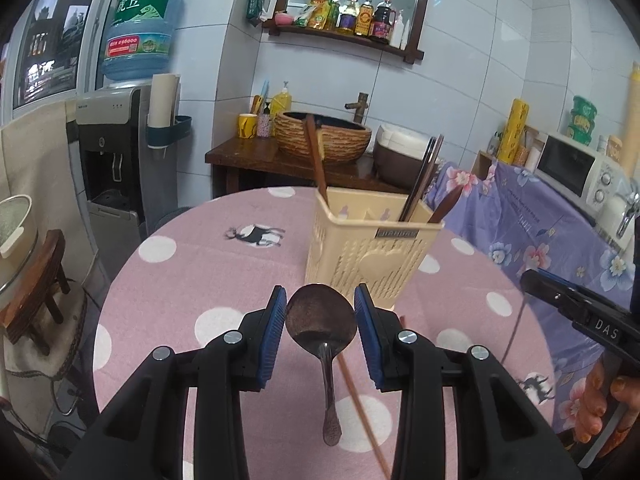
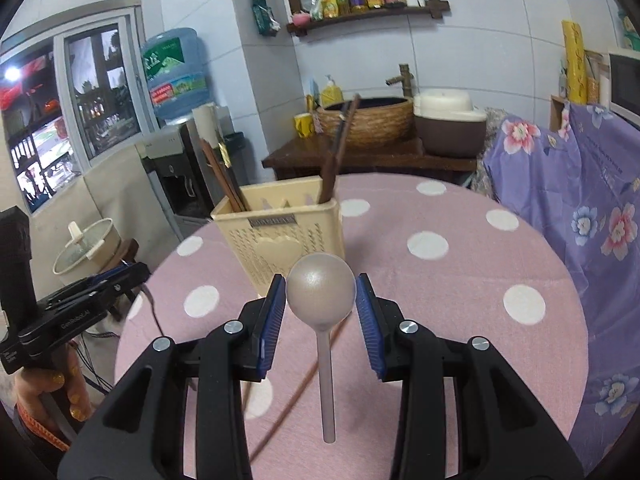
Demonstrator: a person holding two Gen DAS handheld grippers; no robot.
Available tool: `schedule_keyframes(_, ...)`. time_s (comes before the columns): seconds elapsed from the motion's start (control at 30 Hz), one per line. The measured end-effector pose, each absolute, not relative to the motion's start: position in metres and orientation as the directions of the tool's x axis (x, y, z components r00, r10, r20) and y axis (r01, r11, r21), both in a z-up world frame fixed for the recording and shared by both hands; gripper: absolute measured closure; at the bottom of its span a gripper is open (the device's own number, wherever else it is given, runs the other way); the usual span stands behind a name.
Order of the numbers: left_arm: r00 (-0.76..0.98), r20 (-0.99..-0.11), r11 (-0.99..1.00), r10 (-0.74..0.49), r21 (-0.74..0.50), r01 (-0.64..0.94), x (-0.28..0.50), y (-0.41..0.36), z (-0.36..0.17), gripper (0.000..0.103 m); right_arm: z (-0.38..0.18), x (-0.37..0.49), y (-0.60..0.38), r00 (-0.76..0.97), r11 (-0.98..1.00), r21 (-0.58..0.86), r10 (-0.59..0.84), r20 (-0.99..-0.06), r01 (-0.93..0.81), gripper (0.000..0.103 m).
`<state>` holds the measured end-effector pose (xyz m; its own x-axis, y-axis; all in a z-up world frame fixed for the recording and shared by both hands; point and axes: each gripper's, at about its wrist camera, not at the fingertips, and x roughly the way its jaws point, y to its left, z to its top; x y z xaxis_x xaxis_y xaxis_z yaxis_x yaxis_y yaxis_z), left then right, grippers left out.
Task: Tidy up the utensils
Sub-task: 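Lift both spoons and lower them into the cream holder, then open both grippers to release the spoons into the holder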
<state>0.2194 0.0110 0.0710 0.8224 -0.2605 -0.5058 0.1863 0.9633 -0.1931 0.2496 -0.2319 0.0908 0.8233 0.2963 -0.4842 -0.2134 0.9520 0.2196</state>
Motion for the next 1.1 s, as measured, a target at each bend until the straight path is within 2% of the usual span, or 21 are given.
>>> schedule_keyframes(0.13, 0.852, -0.43, 0.948, -0.298, -0.234, 0.213, 0.235, 0.01, 0.121, 0.067, 0.138, 0.262, -0.219, 0.871, 0.942, 0.23, 0.316, -0.376, -0.243, 0.066)
schedule_keyframes(0.27, 0.898, -0.333, 0.945, -0.287, -0.253, 0.209, 0.263, 0.006, 0.173, 0.067, 0.187, 0.288, -0.193, 0.92, 0.957, 0.165, 0.278, -0.278, -0.239, 0.066)
schedule_keyframes(0.37, 0.932, -0.263, 0.947, -0.25, -0.265, 0.179, 0.291, 0.001, 0.199, 0.067, 0.207, 0.316, -0.179, 0.937, 0.964, 0.149, 0.251, -0.241, -0.22, 0.066)
schedule_keyframes(0.47, 0.944, -0.219, 0.948, -0.245, -0.259, 0.186, 0.31, -0.01, 0.202, 0.067, 0.207, 0.347, -0.164, 0.955, 0.98, 0.1, 0.192, -0.226, -0.173, 0.066)
schedule_keyframes(0.6, 0.949, -0.244, 0.969, -0.201, -0.193, 0.156, 0.33, -0.024, 0.177, 0.067, 0.175, 0.378, -0.155, 0.946, 0.986, 0.085, 0.162, -0.28, -0.144, 0.066)
schedule_keyframes(0.77, 0.928, -0.303, 0.96, -0.215, -0.238, 0.145, 0.335, -0.015, 0.131, 0.067, 0.133, 0.384, -0.157, 0.929, 0.988, 0.075, 0.151, -0.337, -0.133, 0.066)
schedule_keyframes(1.1, 0.898, -0.376, 0.962, -0.23, -0.226, 0.152, 0.326, -0.007, 0.09, 0.067, 0.083, 0.378, -0.149, 0.888, 0.988, -0.003, 0.139, -0.439, -0.156, 0.066)
